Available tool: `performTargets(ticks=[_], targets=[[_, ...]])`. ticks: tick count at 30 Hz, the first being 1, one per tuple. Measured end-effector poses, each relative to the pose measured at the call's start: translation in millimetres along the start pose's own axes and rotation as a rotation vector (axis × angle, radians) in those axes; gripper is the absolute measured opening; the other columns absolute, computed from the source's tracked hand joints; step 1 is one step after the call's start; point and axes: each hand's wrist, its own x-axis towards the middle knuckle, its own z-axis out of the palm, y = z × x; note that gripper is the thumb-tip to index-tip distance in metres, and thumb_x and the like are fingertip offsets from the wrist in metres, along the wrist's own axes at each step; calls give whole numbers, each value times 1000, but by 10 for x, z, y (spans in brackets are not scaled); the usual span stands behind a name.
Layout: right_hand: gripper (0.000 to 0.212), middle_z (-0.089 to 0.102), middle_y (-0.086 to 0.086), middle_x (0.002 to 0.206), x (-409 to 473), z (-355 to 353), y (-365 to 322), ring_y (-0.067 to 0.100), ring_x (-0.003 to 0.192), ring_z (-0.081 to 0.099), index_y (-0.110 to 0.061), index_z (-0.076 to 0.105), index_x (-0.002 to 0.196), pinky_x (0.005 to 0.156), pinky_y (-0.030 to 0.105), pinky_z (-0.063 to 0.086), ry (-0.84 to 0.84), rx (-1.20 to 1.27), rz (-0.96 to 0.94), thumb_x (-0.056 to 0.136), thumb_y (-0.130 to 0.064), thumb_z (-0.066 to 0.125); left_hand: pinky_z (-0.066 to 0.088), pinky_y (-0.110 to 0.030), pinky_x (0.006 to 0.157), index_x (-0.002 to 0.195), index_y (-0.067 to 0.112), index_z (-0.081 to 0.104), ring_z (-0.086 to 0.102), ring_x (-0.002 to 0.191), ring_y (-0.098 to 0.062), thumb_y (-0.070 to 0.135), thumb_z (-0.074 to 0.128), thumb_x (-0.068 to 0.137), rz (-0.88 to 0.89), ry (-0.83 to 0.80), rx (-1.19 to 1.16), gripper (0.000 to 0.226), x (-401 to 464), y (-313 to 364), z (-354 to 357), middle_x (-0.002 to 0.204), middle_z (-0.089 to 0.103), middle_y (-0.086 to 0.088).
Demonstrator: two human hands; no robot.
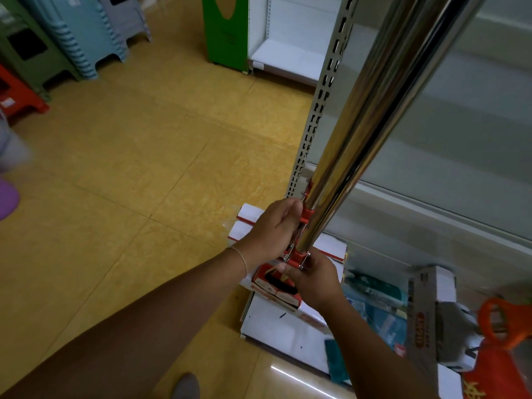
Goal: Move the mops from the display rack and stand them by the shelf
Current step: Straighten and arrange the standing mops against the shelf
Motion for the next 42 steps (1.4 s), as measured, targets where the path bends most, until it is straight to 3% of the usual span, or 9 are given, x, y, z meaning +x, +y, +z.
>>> performTargets(ticks=[4,10,18,22,24,29,33,38,42], targets=[[52,71,-12,110,55,24,-11,6,101,65,-24,64,121,89,25,51,42,156,82,75,-38,84,50,-21,83,106,14,61,62,93,-15,41,26,104,17,-15,-95,44,-50,21,0,96,66,-3],[39,73,-2,109,109,45,-58,13,102,69,-17,63,121,97,40,55,85,155,74,86,-28,76,37,-37,110,128,22,55,51,123,-16,31,22,105,-60,-69,-124,40,6,-67,-17,125,60,-2],[42,58,-32,91,92,-2,-6,-8,84,60,-41,46,113,69,6,43,171,106,29,85,-30,75,36,3,82,118,61,46,42,130,-2,65,20,90,-207,-98,-196,39,2,-172,110,140,49,12],[61,51,-42,94,80,38,7,-21,84,61,-38,35,132,59,-3,41,223,146,19,87,-24,73,26,-30,117,140,39,46,39,137,-9,71,18,87,-302,-135,-297,68,26,-230,250,144,49,7],[73,53,-44,91,74,45,10,-32,77,53,-35,26,145,58,-7,36,228,126,14,88,-23,71,22,-38,119,143,36,43,39,137,-8,71,18,87,-319,-128,-309,71,22,-244,293,144,50,6],[59,66,-11,109,116,24,16,-12,83,58,-43,31,137,69,-1,40,183,20,17,93,-21,64,25,-34,117,144,33,42,40,137,-11,69,19,91,-363,-89,-332,68,39,-226,351,145,49,3],[71,65,-2,129,102,-1,-26,17,112,64,-31,24,155,93,36,53,134,8,48,95,-23,61,26,-26,112,147,30,38,37,138,-11,57,15,98,-335,-81,-286,60,21,-234,360,147,46,1],[71,60,2,139,149,-14,-73,22,121,61,-28,23,155,100,36,50,101,5,98,95,-24,61,23,-26,110,147,32,37,34,140,-12,61,14,94,-322,-86,-233,64,38,-286,348,149,43,2],[71,65,1,130,172,-48,-82,21,108,63,-27,25,154,95,38,52,63,-37,112,94,-27,62,27,-19,102,146,32,38,36,138,-11,61,15,95,-345,-108,-207,63,51,-276,294,149,43,2]])
